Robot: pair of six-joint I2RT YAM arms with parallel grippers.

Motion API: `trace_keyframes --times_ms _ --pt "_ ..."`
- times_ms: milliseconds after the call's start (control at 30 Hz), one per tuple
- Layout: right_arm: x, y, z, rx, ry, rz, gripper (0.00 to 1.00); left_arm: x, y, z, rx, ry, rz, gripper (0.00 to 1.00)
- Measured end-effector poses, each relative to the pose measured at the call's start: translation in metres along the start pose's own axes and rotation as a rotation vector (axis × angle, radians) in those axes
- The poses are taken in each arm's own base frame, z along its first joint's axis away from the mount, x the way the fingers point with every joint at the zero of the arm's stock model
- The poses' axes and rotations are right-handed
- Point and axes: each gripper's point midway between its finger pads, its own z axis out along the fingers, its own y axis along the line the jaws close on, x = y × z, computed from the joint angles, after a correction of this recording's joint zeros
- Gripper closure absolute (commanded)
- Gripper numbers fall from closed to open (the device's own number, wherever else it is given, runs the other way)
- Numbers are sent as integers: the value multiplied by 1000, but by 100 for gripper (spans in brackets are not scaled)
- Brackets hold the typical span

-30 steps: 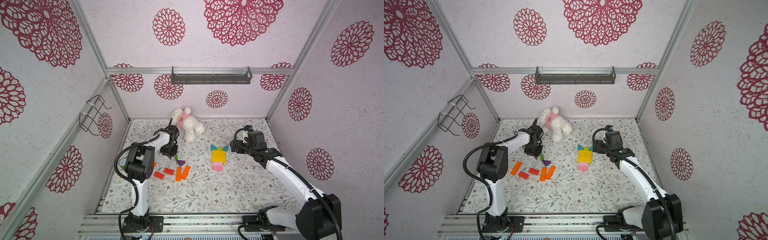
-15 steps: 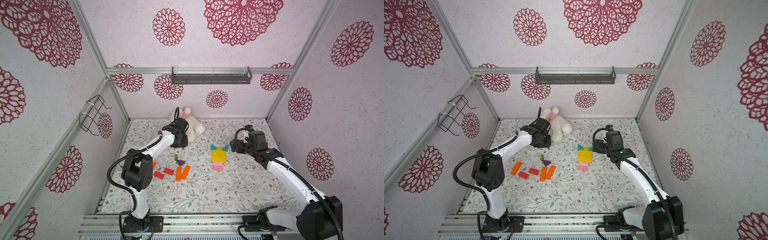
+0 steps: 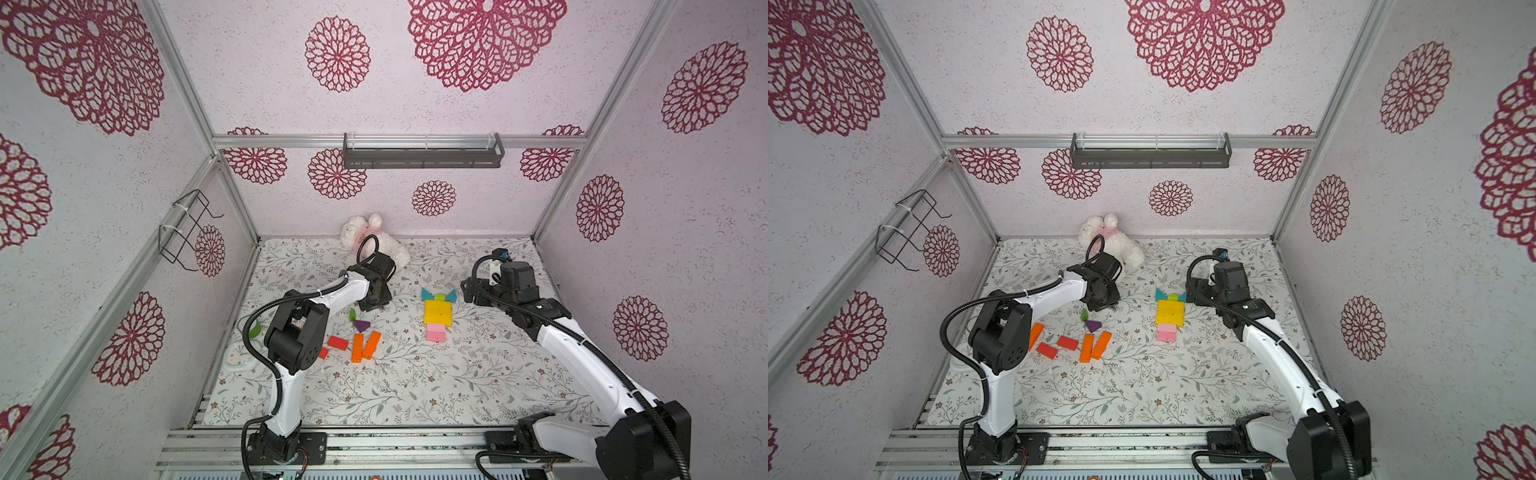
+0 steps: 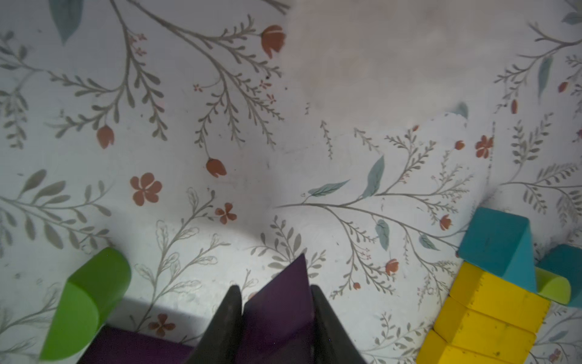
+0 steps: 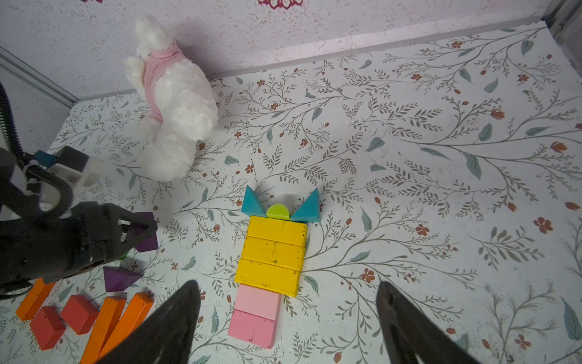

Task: Assemble a carrot with building blocks
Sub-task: Place the building block at the center of the board.

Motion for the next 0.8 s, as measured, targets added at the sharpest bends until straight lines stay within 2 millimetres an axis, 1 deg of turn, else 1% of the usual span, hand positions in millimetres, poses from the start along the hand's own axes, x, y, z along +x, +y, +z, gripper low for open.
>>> trace_keyframes --times_ms 167,300,433,467,700,800 --pt "-1 0 -2 -2 -7 0 11 2 9 5 -53 8 -57 67" --pt "2 -1 -3 -1 -5 0 11 7 13 13 -91 28 -103 65" --pt "3 -1 -5 -3 -10 0 11 15 21 17 -132 56 -137 58" --pt "3 -1 -6 -3 -11 0 11 17 22 17 -141 61 -141 58" --pt "3 -1 -8 -4 -15 0 11 13 17 20 -169 77 -165 54" --pt "2 -1 -9 -6 -19 0 11 11 16 16 -172 77 -158 50"
